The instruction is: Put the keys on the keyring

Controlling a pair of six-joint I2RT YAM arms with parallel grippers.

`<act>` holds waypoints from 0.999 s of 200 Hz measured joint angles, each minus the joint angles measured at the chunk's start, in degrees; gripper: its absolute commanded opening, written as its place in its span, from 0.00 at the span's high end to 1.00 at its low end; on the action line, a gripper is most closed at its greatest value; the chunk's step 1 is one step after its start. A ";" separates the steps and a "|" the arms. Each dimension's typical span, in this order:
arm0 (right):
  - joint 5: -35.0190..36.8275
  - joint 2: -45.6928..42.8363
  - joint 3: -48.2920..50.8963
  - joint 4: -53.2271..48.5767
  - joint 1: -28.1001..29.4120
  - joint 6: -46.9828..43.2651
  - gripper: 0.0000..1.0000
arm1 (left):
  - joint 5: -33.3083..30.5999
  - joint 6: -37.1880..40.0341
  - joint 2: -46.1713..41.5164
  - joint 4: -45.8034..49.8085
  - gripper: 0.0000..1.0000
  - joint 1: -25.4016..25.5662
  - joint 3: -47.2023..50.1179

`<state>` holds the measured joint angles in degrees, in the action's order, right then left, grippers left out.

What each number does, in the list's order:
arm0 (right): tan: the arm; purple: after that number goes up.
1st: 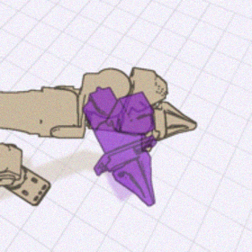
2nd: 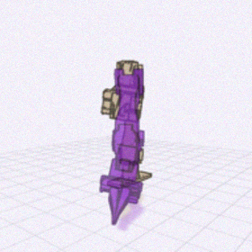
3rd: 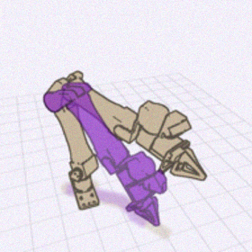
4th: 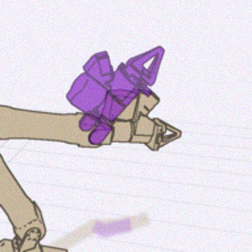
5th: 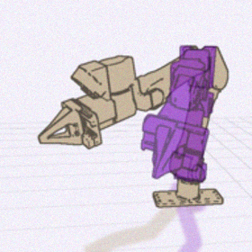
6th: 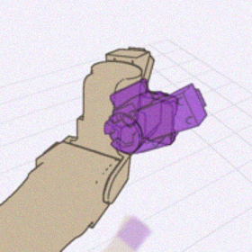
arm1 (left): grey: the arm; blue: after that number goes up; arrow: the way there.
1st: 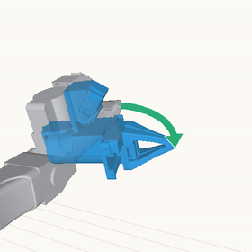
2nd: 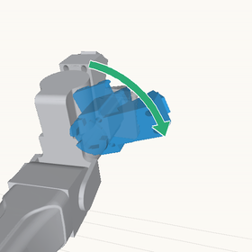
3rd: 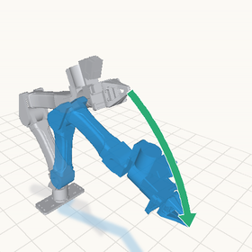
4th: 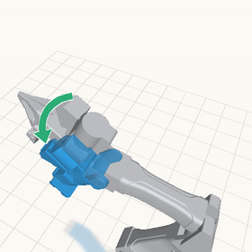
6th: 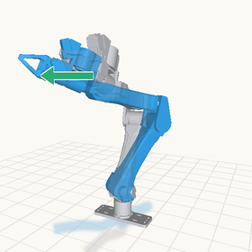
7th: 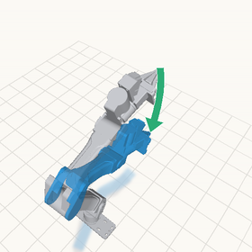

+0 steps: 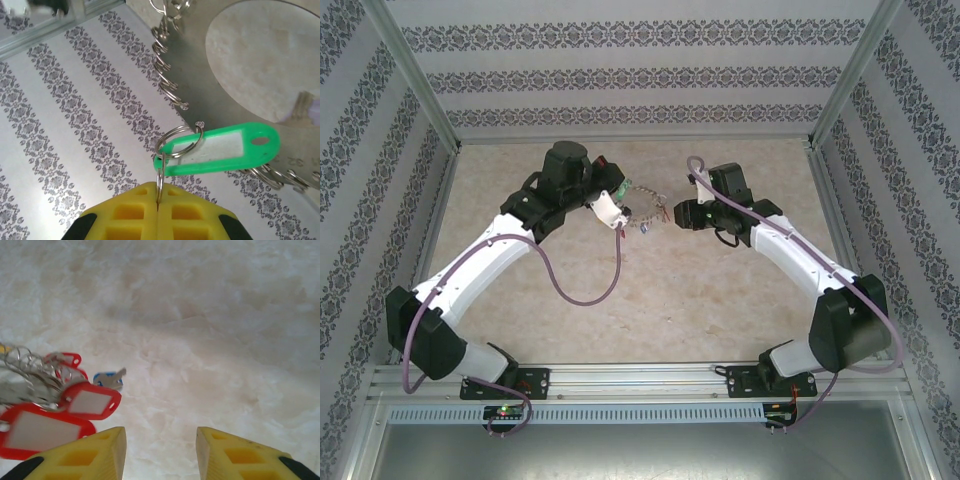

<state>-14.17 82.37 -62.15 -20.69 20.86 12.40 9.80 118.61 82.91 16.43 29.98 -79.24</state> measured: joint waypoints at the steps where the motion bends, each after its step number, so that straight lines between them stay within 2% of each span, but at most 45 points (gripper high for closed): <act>1: 0.02 -0.04 0.11 0.02 -0.02 0.00 0.58 | 0.02 0.00 0.15 0.00 1.00 -0.09 -0.26; 84: 3.06 -4.33 7.41 6.40 -2.78 2.05 0.57 | 0.72 0.24 7.15 0.42 1.00 -3.48 -12.96; 153: 3.23 -4.74 8.39 7.74 -2.78 2.86 0.57 | 2.23 0.37 8.90 1.51 1.00 -4.20 -15.65; 200: 3.23 -5.77 8.72 7.72 -3.52 2.86 0.56 | 1.11 -1.01 10.32 10.84 1.00 -4.22 -17.18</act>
<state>-10.94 76.60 -53.43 -12.97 17.34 15.27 10.92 117.60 93.23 27.27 25.76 -96.42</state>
